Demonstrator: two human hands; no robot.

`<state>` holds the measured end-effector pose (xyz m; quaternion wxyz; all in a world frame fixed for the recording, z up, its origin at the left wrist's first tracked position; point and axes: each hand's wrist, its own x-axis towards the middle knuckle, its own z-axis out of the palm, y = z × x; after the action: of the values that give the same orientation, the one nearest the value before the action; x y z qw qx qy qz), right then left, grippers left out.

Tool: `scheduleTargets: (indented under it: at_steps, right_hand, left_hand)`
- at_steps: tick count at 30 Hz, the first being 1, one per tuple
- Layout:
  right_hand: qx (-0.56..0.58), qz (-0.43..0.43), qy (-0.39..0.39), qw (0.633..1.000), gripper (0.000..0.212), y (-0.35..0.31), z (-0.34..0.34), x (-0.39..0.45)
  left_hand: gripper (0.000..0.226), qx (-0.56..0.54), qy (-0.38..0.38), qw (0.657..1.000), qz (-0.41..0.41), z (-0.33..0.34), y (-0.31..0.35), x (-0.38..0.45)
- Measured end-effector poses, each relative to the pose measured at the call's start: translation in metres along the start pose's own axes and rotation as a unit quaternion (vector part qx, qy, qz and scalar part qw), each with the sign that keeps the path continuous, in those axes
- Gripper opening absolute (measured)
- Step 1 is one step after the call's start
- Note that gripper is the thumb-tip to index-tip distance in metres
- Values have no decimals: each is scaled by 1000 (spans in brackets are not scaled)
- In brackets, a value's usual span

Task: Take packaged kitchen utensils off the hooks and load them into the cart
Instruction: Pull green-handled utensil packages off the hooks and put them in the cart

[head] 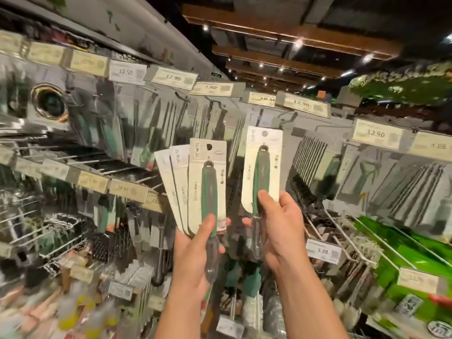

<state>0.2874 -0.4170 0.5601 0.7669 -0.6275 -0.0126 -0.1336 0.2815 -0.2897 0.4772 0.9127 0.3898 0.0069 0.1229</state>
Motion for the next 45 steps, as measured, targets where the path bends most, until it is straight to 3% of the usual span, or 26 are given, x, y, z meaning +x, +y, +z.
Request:
scheduleTargets:
  at_steps: [3, 8, 15, 20, 23, 29, 32, 34, 38, 41, 45]
  right_hand:
    - [-8, -23, 26, 999, 7, -1, 16, 21]
    - [7, -46, 51, 998, 35, 1, 30, 51]
    - [53, -44, 131, 989, 39, 6, 43, 83]
    - [22, -24, 143, 989, 22, 8, 55, 117]
    - [8, -26, 151, 988, 21, 17, 58, 137]
    - [-48, 0, 190, 981, 25, 35, 44, 159]
    - [-127, -54, 213, 967, 19, 40, 36, 141]
    - [-145, -106, 171, 969, 15, 46, 34, 118]
    - [-97, -86, -57, 990, 25, 48, 38, 83]
    - [-67, -89, -99, 989, 32, 43, 41, 78]
    - [-92, -108, -115, 983, 16, 34, 38, 80]
  left_hand:
    - [88, 9, -22, 1000, -15, -10, 7, 24]
    - [86, -15, -56, 998, -19, -12, 18, 52]
    - [82, -29, -52, 997, -38, -8, 22, 79]
    - [88, -12, -70, 995, -63, -1, 18, 89]
    - [69, -17, -89, 994, -54, 1, 14, 95]
    - [71, -15, -124, 991, -46, 5, 13, 93]
    - [64, -2, -129, 991, -32, 7, 12, 94]
    - [61, 3, -126, 992, -19, 9, 10, 95]
    - [64, 4, -127, 992, -6, 15, 2, 98]
    - [72, -13, -135, 991, -3, 19, -1, 95]
    - [65, -1, -128, 992, 11, 18, 1, 100]
